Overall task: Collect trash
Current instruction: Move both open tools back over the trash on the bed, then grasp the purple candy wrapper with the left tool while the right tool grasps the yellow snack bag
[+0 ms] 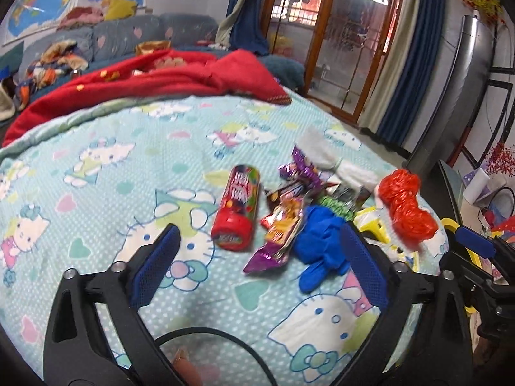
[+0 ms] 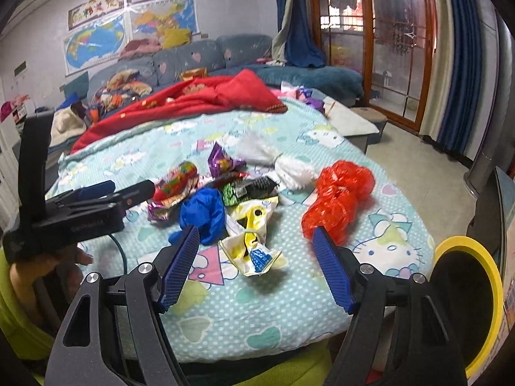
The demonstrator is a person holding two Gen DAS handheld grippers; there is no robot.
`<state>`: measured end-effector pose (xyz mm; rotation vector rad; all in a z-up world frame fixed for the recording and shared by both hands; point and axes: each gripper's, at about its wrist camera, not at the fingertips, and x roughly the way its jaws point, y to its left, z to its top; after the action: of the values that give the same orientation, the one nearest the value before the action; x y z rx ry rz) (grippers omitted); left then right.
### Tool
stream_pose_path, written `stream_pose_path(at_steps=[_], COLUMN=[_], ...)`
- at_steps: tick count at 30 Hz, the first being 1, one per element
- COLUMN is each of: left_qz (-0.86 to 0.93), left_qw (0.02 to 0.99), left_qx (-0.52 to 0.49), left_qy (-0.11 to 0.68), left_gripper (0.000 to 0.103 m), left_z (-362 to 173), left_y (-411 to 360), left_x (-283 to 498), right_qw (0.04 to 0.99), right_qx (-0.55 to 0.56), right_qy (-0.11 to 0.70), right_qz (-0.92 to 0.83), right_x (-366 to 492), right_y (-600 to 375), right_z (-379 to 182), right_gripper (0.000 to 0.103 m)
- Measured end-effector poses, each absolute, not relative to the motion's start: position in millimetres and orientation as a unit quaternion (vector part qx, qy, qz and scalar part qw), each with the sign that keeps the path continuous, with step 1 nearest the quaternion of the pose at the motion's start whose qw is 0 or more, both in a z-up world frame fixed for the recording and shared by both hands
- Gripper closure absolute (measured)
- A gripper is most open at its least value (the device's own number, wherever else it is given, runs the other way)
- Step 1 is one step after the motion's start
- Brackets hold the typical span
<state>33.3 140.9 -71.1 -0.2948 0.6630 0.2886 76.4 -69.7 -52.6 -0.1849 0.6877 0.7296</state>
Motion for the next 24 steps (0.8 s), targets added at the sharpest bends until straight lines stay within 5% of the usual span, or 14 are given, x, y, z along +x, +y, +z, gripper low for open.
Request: stream_pose_path(at_steps=[11, 17, 24], left_qz=[0.125, 0.122, 0.113], left_qw=[0.903, 0.899, 0.9], left_qx=[-0.177, -0.18, -0.179], left_qy=[0.372, 0.38, 0.382], left_gripper=[0.058, 0.071, 0.079], left_z=[-100.1, -105.4, -107.2], left_y=[147.5, 146.5, 142.1], left_x=[43.7, 46.9, 49.0], right_qw=[0.852, 0.847, 0.841], right_qx=[-0.105, -0.097, -0.085], right_qy=[0.357, 0.372, 0.395], right_qz=[0.369, 0.366, 0.36], right_x=[94.0, 102.5, 116.2], right_y=[-43.3, -42.3, -44.1], right_z=[-79.3, -92.0, -105.7], right_gripper=[0.033, 0.033, 0.05])
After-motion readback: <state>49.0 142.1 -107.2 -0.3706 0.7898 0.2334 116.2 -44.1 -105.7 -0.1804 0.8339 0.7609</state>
